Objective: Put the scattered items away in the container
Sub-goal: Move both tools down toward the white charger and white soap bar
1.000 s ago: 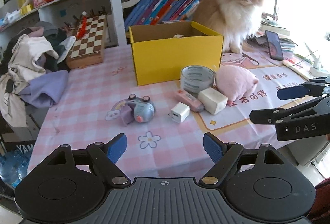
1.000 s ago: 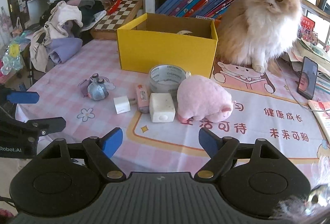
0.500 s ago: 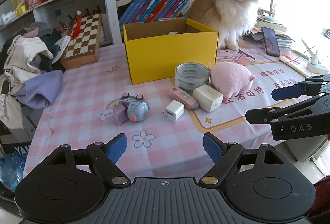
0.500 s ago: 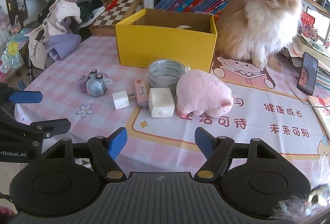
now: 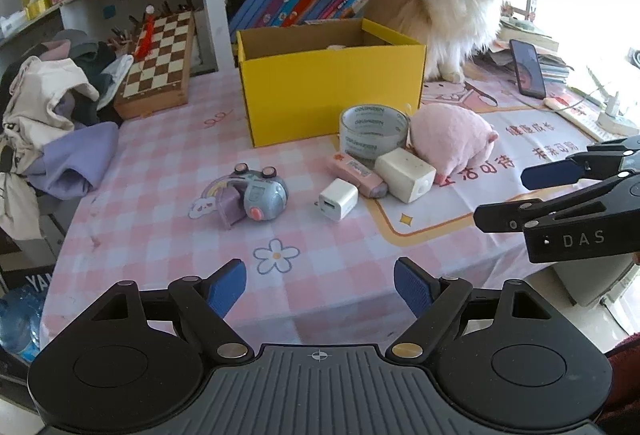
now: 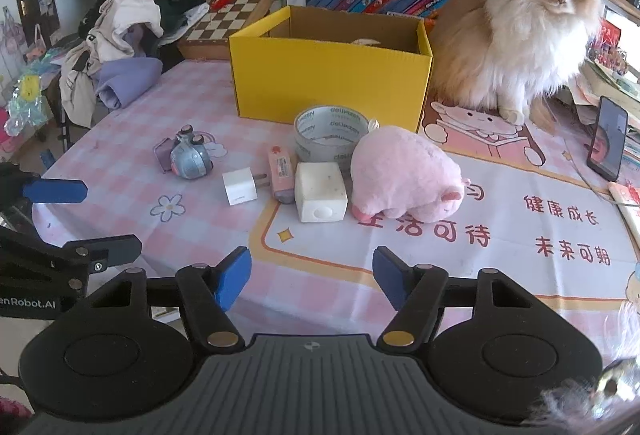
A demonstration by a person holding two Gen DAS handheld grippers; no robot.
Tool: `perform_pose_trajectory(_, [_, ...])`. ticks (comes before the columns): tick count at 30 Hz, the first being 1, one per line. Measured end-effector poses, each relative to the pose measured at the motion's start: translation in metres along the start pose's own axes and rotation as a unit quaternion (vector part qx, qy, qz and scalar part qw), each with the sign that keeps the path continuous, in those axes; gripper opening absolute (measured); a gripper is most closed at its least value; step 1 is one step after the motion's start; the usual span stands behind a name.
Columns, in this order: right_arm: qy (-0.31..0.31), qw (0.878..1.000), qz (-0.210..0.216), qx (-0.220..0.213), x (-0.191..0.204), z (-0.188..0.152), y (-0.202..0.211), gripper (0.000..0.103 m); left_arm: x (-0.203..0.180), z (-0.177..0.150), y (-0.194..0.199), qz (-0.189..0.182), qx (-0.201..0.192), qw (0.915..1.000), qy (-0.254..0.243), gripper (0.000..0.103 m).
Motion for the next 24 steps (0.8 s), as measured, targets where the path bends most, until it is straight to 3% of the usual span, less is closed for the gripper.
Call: perform_pose_trajectory(24, [0.01,1.0,0.008,0.008,-0.006,0.0,-0.012,0.066,-0.009,0.004,-0.014,-0.008,0.004,0.9999,-0.006,0.083])
Point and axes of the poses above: each gripper's, at about its wrist camera, not at the fingertips, and y roughly against the way its jaws point, x to its left, z to its top, the point moved 10 cm from there along -y, roughly the way its jaws point, and after that the axes turned 12 degrees about -x, right-handed, at the moved point
